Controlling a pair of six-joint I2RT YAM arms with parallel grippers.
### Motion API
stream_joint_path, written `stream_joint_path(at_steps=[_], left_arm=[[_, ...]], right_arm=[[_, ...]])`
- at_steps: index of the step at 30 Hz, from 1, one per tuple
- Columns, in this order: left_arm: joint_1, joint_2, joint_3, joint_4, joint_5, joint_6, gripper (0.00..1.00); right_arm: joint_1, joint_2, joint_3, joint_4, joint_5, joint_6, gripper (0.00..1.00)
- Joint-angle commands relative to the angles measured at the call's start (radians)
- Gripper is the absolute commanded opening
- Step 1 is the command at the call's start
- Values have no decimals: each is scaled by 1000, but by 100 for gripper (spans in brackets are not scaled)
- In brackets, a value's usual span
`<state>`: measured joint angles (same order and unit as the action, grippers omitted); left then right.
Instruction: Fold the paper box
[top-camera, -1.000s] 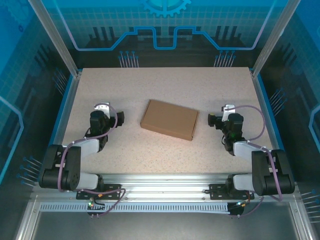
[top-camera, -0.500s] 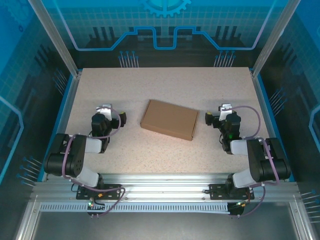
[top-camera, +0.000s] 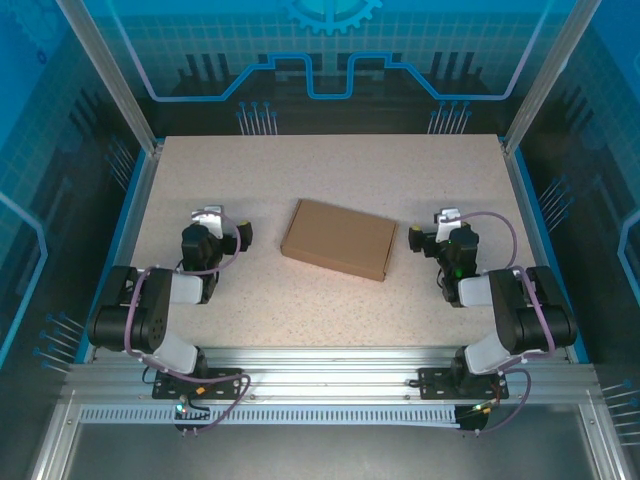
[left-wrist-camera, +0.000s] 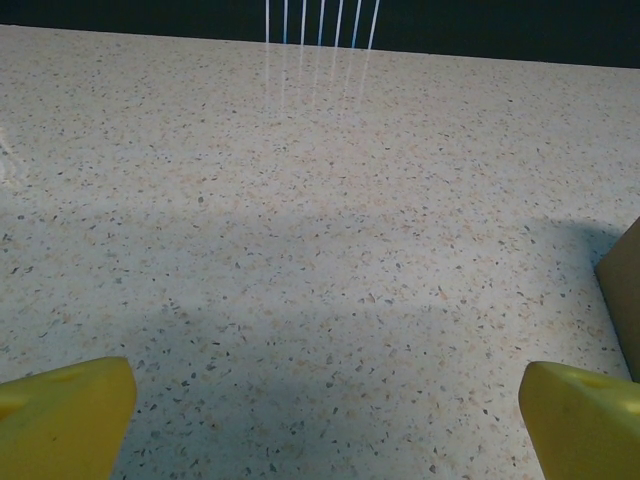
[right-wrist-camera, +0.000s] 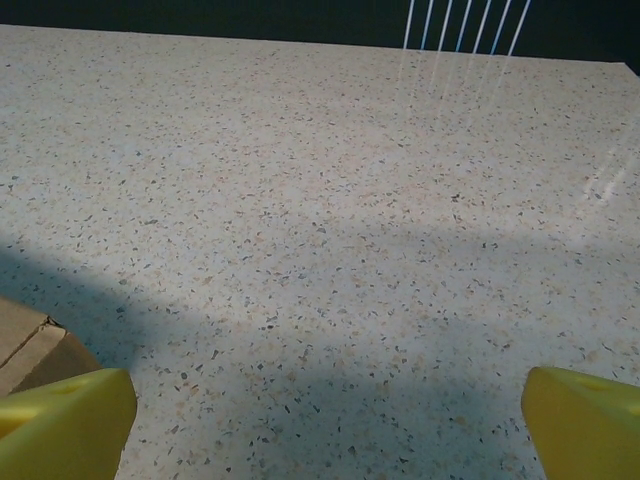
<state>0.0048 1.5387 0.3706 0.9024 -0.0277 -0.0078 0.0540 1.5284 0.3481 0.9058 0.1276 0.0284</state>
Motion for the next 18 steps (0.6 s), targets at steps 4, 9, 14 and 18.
stream_joint_path(at_steps=[4,9,14,18], left_arm=[[13,7,15,5,67,15,99],[20,7,7,17,109,22,99],[20,8,8,19,110,24,99],[20,7,7,18,108,23,99]], right_arm=[[12,9,42,-7,1,-20,100],[12,9,39,0,-9,-25,100],[11,6,-33,133,-76,-46,100],[7,7,34,5,18,-9,100]])
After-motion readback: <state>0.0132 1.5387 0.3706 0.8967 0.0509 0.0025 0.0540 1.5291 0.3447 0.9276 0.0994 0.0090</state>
